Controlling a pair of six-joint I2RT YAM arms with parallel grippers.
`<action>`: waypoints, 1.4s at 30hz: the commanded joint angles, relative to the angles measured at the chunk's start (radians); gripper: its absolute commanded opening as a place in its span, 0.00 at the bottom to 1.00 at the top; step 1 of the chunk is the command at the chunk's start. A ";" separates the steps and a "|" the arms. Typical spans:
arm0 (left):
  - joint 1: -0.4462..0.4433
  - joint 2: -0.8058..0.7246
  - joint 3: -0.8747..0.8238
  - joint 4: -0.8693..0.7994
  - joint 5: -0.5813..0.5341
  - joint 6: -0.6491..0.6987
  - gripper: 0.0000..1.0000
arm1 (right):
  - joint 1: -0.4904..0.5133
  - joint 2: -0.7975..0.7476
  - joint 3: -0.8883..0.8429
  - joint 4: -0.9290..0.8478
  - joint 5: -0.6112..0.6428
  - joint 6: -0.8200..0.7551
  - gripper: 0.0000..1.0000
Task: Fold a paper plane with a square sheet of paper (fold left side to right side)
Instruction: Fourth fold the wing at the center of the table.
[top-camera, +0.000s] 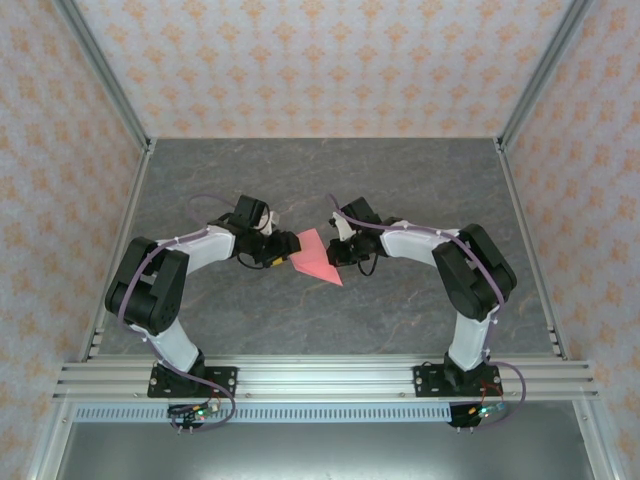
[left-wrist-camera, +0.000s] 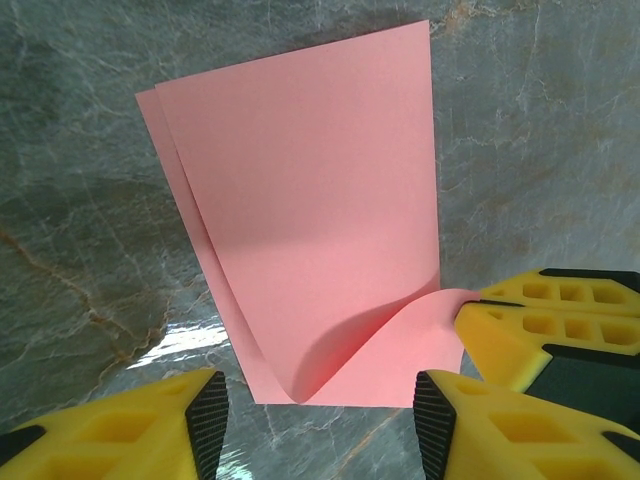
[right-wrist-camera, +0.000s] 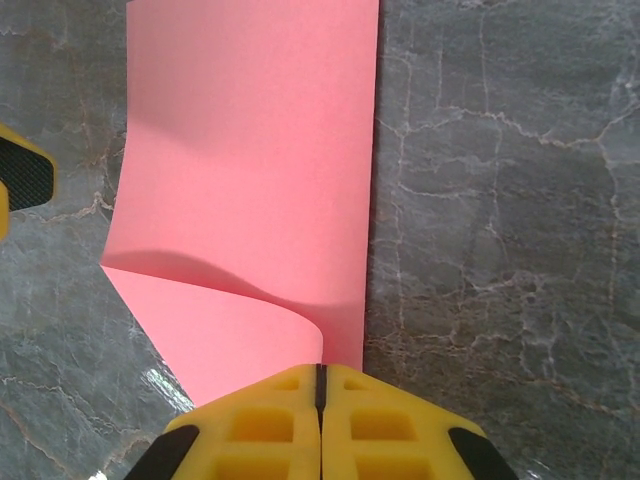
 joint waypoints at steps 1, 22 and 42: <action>-0.008 0.015 0.004 0.015 0.007 -0.016 0.56 | -0.001 -0.034 0.009 -0.020 0.034 -0.022 0.07; -0.078 0.112 0.076 0.065 0.023 -0.070 0.41 | -0.002 -0.050 -0.009 -0.018 0.049 -0.021 0.10; -0.078 0.075 0.109 0.063 0.016 -0.141 0.31 | 0.260 -0.344 -0.201 0.023 0.447 -0.122 0.66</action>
